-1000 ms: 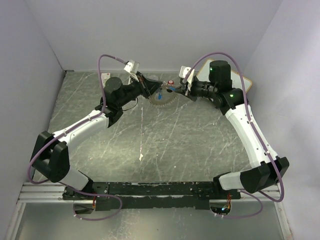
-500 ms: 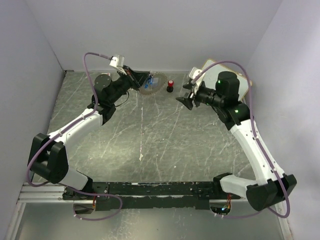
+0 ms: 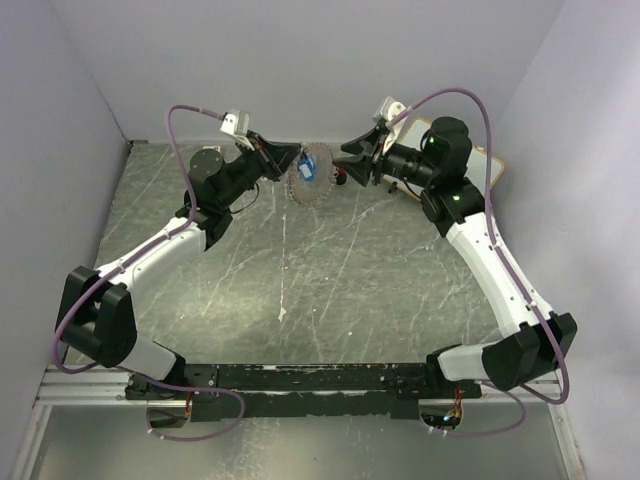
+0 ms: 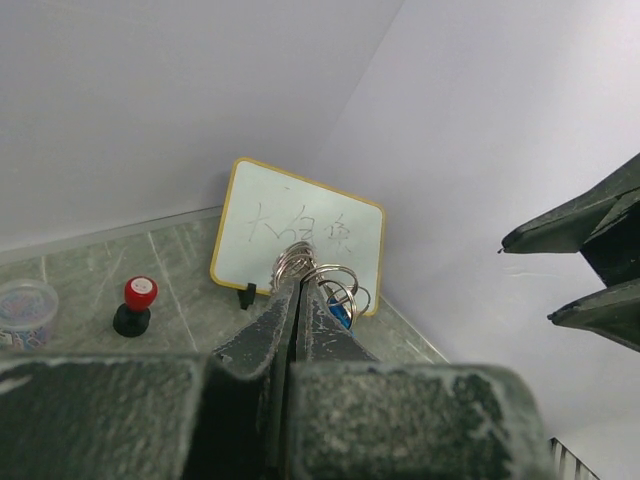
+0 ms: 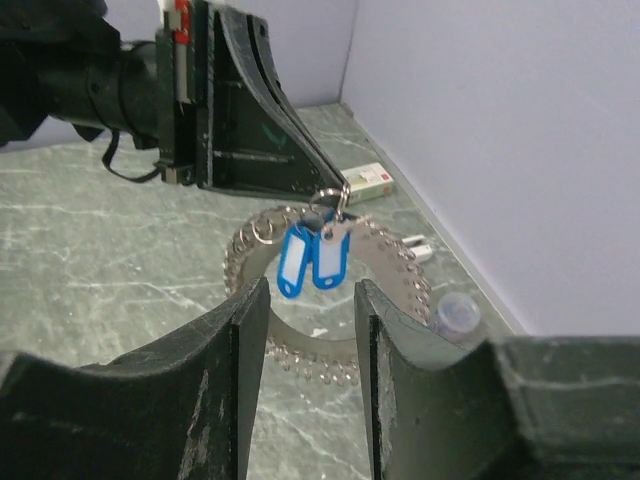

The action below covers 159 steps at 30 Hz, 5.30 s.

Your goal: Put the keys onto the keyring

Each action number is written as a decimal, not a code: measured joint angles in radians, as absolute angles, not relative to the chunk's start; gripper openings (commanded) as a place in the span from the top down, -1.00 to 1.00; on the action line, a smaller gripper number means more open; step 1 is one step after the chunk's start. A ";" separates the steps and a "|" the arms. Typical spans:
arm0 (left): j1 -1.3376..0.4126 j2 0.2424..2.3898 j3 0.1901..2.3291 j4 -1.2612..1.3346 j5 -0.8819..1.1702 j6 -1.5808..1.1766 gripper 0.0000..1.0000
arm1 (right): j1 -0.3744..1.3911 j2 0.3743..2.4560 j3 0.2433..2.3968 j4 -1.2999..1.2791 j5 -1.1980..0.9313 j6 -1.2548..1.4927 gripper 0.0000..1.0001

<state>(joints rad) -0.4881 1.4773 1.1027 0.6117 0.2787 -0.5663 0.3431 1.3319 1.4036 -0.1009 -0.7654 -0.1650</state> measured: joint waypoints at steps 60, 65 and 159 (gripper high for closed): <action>-0.500 1.477 1.116 0.575 0.386 -0.554 0.86 | 0.432 1.541 1.477 0.029 -0.715 -0.005 1.00; -0.500 1.477 1.116 0.571 0.386 -0.553 0.87 | 0.432 1.545 1.477 0.028 -0.714 0.000 1.00; -0.502 1.564 1.348 0.093 0.916 0.178 0.06 | 0.374 1.570 1.676 -0.616 -0.856 -0.480 1.00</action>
